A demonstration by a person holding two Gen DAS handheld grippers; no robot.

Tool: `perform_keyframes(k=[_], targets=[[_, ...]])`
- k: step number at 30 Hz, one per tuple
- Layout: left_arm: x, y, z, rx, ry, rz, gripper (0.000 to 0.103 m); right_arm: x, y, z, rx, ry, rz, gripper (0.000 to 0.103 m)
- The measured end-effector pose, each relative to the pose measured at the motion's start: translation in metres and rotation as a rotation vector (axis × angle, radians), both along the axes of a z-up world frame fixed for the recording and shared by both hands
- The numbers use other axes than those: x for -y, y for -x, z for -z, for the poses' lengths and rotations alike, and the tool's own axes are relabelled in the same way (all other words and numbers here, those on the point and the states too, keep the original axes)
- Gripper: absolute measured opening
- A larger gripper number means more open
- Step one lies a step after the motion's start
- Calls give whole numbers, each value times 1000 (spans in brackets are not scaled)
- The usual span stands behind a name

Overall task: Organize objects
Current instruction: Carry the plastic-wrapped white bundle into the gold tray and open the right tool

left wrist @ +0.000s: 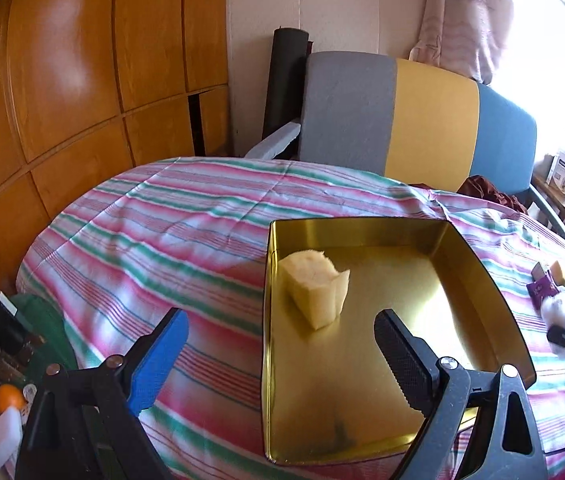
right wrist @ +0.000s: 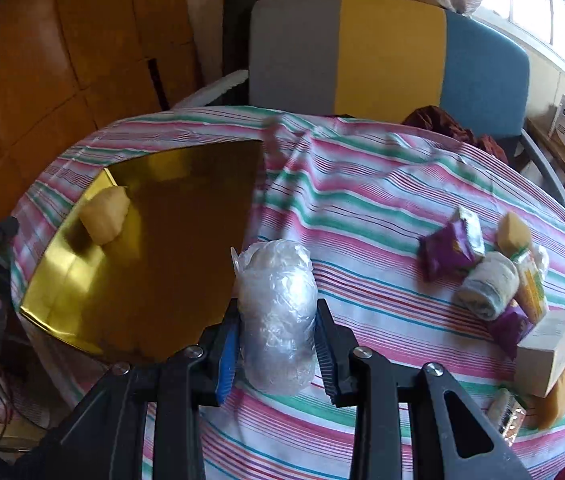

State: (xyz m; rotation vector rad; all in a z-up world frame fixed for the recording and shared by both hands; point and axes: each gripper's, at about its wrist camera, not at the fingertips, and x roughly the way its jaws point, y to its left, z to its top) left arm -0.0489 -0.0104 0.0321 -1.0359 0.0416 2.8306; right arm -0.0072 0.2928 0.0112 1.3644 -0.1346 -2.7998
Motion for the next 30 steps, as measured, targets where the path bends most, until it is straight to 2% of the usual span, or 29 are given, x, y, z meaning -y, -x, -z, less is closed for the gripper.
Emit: perform_keyframes(k=[5, 12, 17, 27, 30], targets=[[10, -1, 7, 17, -10, -20, 95, 54, 23, -11, -6, 68, -122, 34], [27, 0, 13, 26, -3, -48, 95, 117, 66, 8, 91, 180, -221, 34], [40, 3, 16, 35, -2, -81, 95, 150, 87, 28, 162, 235, -241, 34], [53, 5, 23, 48, -14, -125, 95, 171, 105, 38, 191, 257, -226, 35], [56, 6, 24, 49, -19, -141, 95, 176, 113, 42, 207, 297, -218, 37]])
